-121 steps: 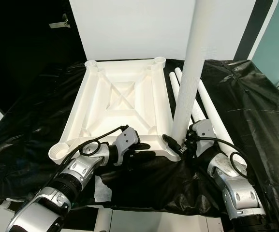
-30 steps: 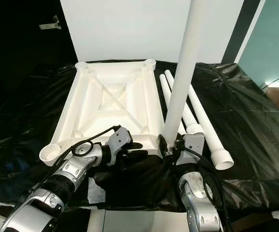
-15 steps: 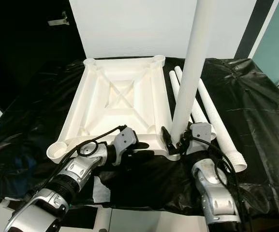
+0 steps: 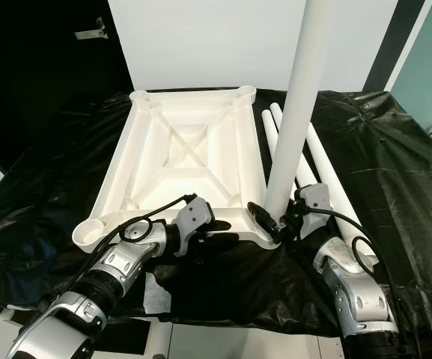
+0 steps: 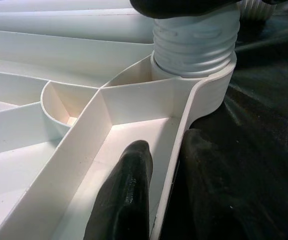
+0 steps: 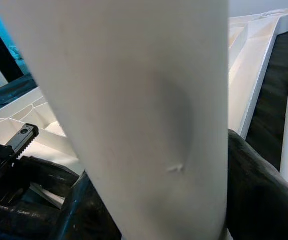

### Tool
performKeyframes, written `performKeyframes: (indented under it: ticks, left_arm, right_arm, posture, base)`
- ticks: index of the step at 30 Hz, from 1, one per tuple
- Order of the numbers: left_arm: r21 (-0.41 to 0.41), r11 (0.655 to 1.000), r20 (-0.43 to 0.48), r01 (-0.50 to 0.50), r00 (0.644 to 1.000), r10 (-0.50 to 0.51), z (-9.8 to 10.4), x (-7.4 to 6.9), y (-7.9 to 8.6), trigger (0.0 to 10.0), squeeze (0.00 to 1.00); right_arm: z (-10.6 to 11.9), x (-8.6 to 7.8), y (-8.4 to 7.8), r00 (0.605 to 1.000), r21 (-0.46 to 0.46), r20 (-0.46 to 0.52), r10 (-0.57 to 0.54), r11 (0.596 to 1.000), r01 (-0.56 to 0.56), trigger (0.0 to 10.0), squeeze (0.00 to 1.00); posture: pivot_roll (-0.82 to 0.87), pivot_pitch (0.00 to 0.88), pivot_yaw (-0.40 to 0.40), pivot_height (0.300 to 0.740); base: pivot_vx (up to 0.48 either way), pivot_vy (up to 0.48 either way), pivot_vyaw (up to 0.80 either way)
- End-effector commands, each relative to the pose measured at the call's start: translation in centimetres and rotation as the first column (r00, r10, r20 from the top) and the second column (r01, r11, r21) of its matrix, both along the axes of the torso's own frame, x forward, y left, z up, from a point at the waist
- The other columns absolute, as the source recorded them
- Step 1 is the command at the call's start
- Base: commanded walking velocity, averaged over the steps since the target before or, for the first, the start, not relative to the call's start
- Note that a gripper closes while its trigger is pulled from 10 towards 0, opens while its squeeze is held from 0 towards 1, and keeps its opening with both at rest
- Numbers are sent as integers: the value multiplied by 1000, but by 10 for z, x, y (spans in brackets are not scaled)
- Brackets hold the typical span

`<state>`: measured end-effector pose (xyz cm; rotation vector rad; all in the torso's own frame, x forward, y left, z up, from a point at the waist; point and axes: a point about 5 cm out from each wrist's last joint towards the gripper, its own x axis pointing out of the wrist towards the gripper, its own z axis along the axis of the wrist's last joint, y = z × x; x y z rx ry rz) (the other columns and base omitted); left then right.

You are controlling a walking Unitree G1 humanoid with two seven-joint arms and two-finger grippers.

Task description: Building children table

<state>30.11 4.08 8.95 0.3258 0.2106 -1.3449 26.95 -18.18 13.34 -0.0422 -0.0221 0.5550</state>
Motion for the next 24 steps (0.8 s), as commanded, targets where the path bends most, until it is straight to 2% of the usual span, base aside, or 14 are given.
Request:
performKeyframes:
  ticks: [1, 5, 6, 7, 8, 9, 10, 11, 12, 13, 14, 15, 21, 24]
  left_arm:
    - [122, 991, -134, 50, 990, -33, -34, -16, 11, 10000, 0]
    - [123, 991, -132, 49, 991, -32, -34, -15, 11, 10000, 0]
    - [124, 991, -131, 49, 991, -33, -34, -15, 11, 10000, 0]
    - [124, 991, -131, 49, 991, -33, -34, -15, 11, 10000, 0]
    - [123, 991, -132, 51, 991, -34, -34, -16, 11, 10000, 0]
    - [123, 991, -132, 51, 991, -34, -34, -16, 11, 10000, 0]
    - [123, 991, -132, 52, 991, -36, -34, -16, 11, 10000, 0]
    - [123, 991, -132, 52, 991, -36, -34, -16, 11, 10000, 0]
    - [121, 991, -132, 52, 991, -36, -34, -17, 11, 10000, 0]
    - [121, 991, -132, 52, 991, -36, -34, -17, 11, 10000, 0]
    - [122, 991, -133, 53, 990, -37, -35, -17, 11, 10000, 0]
    - [123, 991, -134, 56, 990, -39, -35, -18, 11, 10000, 0]
    - [130, 990, -131, 58, 990, -41, -35, -17, 13, 10000, 0]
    - [128, 990, -130, 58, 991, -41, -34, -16, 13, 10000, 0]
  right_arm:
    - [-4, 2, -5, 999, 47, -43, -10, 999, 12, 0, 0]
    - [-7, 1, -4, 998, 68, -64, -16, 997, 20, 0, 0]
    - [-11, 1, -3, 995, 88, -78, -64, 994, 70, 0, 0]
    - [-11, 1, -3, 995, 88, -78, -64, 994, 70, 0, 0]
    - [-18, 3, -6, 972, 49, -90, -216, 974, 221, 0, 0]
    - [-18, 3, -6, 972, 49, -90, -216, 974, 221, 0, 0]
    - [-31, 2, -18, 881, -22, -129, -455, 889, 456, 0, 0]
    - [-31, 2, -18, 881, -22, -129, -455, 889, 456, 0, 0]
    - [-41, -6, -24, 786, -80, -135, -603, 798, 598, 0, 0]
    - [-41, -6, -24, 786, -80, -135, -603, 798, 598, 0, 0]
    - [-47, -13, -23, 726, -108, -131, -675, 738, 667, 0, 0]
    - [-50, -19, -18, 704, -112, -131, -698, 716, 690, 0, 0]
    - [-47, -19, -6, 679, -69, -140, -721, 691, 720, 0, 0]
    - [-46, -17, -3, 684, -58, -142, -716, 696, 716, 0, 0]
  posture:
    - [-71, 0, 21, 740]
    - [-72, 0, 20, 740]
    - [-72, 0, 19, 740]
    - [-72, 0, 19, 740]
    - [-69, 0, 17, 740]
    - [-69, 0, 17, 740]
    - [-66, 0, 15, 740]
    - [-66, 0, 15, 740]
    - [-61, 0, 14, 740]
    - [-61, 0, 14, 740]
    - [-62, 0, 16, 740]
    - [-62, 0, 19, 740]
    - [-62, 0, 23, 740]
    - [-62, 0, 25, 740]
  base:
    - [0, 0, 0]
    - [0, 0, 0]
    - [0, 0, 0]
    - [0, 0, 0]
    - [0, 0, 0]
    - [0, 0, 0]
    - [0, 0, 0]
    - [0, 0, 0]
    - [0, 0, 0]
    - [0, 0, 0]
    - [0, 0, 0]
    - [0, 0, 0]
    - [0, 0, 0]
    - [0, 0, 0]
